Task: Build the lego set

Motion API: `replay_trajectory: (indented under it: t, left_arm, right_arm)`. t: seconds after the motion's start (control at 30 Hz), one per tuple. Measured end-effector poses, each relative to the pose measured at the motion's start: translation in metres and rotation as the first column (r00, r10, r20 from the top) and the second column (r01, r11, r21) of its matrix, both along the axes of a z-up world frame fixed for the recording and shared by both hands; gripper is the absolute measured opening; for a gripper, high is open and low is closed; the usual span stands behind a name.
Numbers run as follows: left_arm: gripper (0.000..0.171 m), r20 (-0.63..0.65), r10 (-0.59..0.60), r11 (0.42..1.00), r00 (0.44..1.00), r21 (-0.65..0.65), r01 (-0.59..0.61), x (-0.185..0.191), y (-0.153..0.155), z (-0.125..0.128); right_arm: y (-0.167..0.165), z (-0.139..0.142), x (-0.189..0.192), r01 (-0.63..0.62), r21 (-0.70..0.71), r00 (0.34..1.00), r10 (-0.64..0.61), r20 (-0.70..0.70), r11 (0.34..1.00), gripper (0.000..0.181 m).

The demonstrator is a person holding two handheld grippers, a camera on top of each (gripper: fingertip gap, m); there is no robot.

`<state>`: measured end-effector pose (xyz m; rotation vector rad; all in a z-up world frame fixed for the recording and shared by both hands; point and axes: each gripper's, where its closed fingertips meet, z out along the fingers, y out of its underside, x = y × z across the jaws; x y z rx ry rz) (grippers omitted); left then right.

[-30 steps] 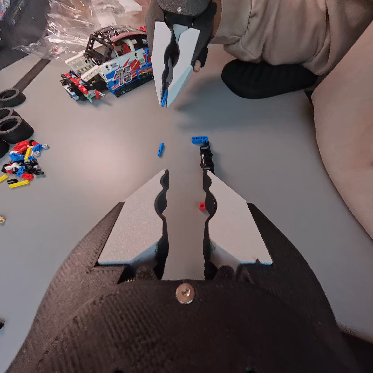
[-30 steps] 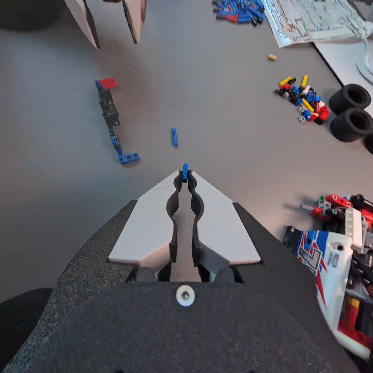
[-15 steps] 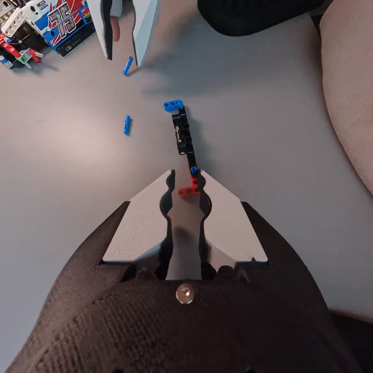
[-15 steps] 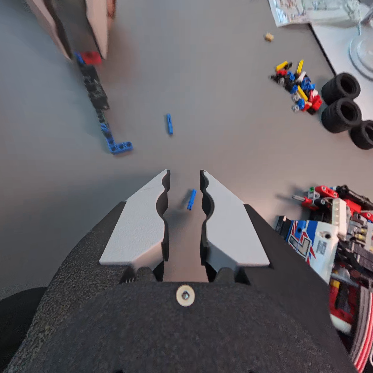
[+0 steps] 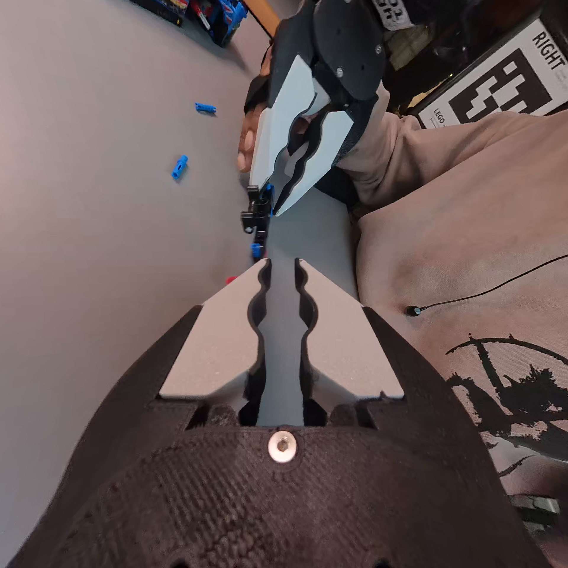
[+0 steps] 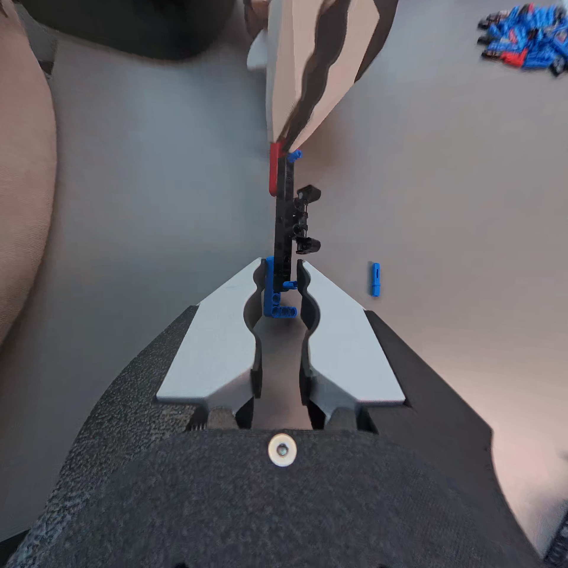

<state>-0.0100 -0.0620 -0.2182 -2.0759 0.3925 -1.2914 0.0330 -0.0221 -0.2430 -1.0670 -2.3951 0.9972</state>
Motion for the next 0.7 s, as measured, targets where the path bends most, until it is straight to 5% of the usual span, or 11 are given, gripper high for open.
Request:
replay_trajectory:
  t: [0.1, 0.2, 0.47, 0.53, 0.6, 0.7]
  left_arm:
    - [0.037, -0.113, 0.032, 0.991, 0.993, 0.133, -0.017, -0.007, 0.004, 0.005]
    - [0.046, -0.412, 0.103, 0.965, 0.905, 0.261, 0.009, -0.019, 0.012, -0.018]
    - [0.017, -0.675, 0.113, 0.929, 0.73, 0.333, 0.164, -0.017, 0.013, -0.038]
    - [0.012, -0.643, 0.095, 0.941, 0.76, 0.306, 0.141, -0.015, 0.011, -0.036]
    - [0.009, -0.556, 0.062, 0.96, 0.829, 0.259, 0.102, -0.011, 0.007, -0.031]
    - [0.009, -0.393, 0.023, 0.984, 0.919, 0.17, 0.048, -0.009, 0.002, -0.024]
  right_arm:
    - [0.003, -0.002, 0.0, 0.057, -0.14, 0.985, -0.033, 0.168, 0.988, 0.006]
    - [0.002, -0.006, 0.0, 0.066, -0.225, 0.954, 0.005, 0.301, 0.972, 0.006]
    - [0.0, -0.003, -0.009, 0.138, -0.378, 0.917, 0.026, 0.399, 0.915, 0.006]
    - [0.005, -0.001, -0.014, 0.156, -0.395, 0.928, 0.003, 0.373, 0.905, 0.009]
    - [0.003, 0.01, -0.016, 0.069, -0.38, 0.971, 0.025, 0.237, 0.922, 0.031]
    - [0.0, 0.025, -0.017, -0.049, -0.211, 0.999, 0.048, -0.009, 0.976, 0.051]
